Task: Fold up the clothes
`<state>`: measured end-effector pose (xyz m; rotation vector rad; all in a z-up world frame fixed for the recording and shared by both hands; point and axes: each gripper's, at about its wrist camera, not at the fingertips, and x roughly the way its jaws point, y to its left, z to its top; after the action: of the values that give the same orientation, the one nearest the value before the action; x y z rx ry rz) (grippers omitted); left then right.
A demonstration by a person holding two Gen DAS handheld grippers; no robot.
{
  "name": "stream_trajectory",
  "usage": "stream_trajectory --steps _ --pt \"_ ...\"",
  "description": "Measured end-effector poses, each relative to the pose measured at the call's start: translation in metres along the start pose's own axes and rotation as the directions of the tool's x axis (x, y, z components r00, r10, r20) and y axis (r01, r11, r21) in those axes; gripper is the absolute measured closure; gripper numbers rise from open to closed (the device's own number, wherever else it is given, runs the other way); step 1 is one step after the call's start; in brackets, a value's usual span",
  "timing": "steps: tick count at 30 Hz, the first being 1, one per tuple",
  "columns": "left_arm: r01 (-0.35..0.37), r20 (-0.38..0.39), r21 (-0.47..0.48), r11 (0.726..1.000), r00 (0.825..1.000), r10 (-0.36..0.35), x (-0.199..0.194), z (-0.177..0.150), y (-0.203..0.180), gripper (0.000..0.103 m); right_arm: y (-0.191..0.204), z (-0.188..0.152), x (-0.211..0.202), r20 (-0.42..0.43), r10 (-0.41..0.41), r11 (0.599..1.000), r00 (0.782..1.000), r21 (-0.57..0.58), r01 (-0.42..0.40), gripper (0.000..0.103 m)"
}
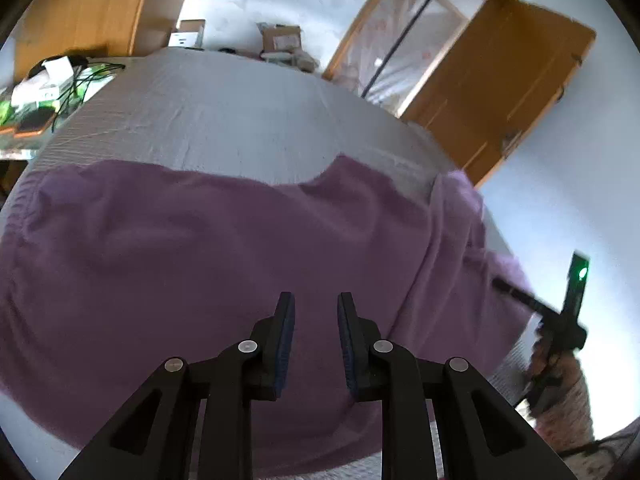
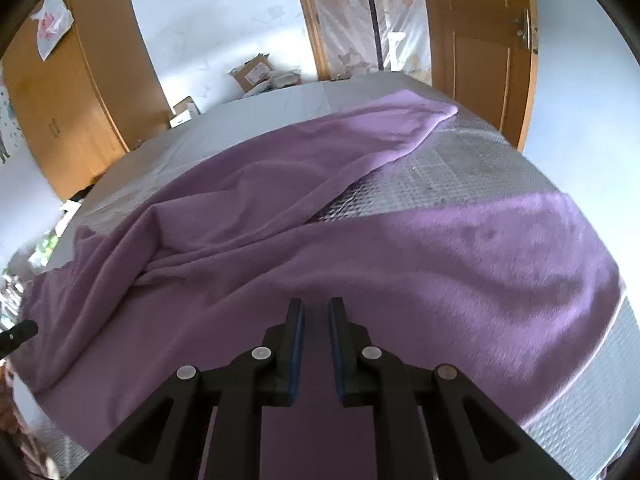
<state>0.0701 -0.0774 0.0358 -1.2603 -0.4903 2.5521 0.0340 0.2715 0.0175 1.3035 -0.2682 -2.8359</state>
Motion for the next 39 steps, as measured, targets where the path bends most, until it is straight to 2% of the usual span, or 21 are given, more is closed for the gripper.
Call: stream_trajectory --steps 2,7,9,14,21,24,30,34,39 --pt "-0.035 -0.019 -0.015 0.999 0.999 0.035 0.009 0.001 0.007 0.081 -0.004 0.004 0.004 0.0 -0.016 1.0 1.0 -0.016 0.016 0.09" --pt "0.019 -0.001 -0.087 0.996 1.0 -0.019 0.016 0.008 0.025 0.081 -0.009 0.013 0.009 -0.013 -0.009 1.0 1.0 0.013 0.009 0.09" --pt "0.018 0.001 -0.088 0.996 1.0 -0.018 0.017 0.011 0.026 0.081 -0.009 0.018 0.01 -0.029 -0.005 1.0 1.0 0.015 0.005 0.09" --pt "-0.013 -0.006 -0.045 0.999 1.0 0.013 0.013 0.014 0.017 0.081 0.003 0.035 0.0 -0.029 0.021 0.999 0.999 0.024 -0.02 0.09" --pt "0.074 0.003 0.057 0.996 0.997 -0.074 0.008 0.014 -0.011 0.081 0.039 0.079 0.011 -0.032 0.094 0.995 0.995 -0.025 -0.095 0.09" --pt "0.07 -0.008 0.107 0.992 0.998 -0.07 0.006 0.012 -0.023 0.081 0.058 0.097 0.019 -0.043 0.121 0.992 0.992 -0.042 -0.122 0.089" --pt "0.118 -0.033 0.179 0.977 0.993 -0.114 0.016 0.013 -0.05 0.079 0.082 0.125 0.039 -0.089 0.169 0.983 0.982 -0.051 -0.174 0.074" --pt "0.118 -0.068 0.221 0.968 0.992 -0.106 0.023 0.009 -0.059 0.079 0.092 0.138 0.057 -0.138 0.173 0.982 0.975 -0.055 -0.182 0.061" --pt "0.101 -0.109 0.298 0.949 0.991 -0.071 0.037 0.001 -0.072 0.079 0.097 0.149 0.087 -0.201 0.19 0.98 0.961 -0.019 -0.198 0.056"
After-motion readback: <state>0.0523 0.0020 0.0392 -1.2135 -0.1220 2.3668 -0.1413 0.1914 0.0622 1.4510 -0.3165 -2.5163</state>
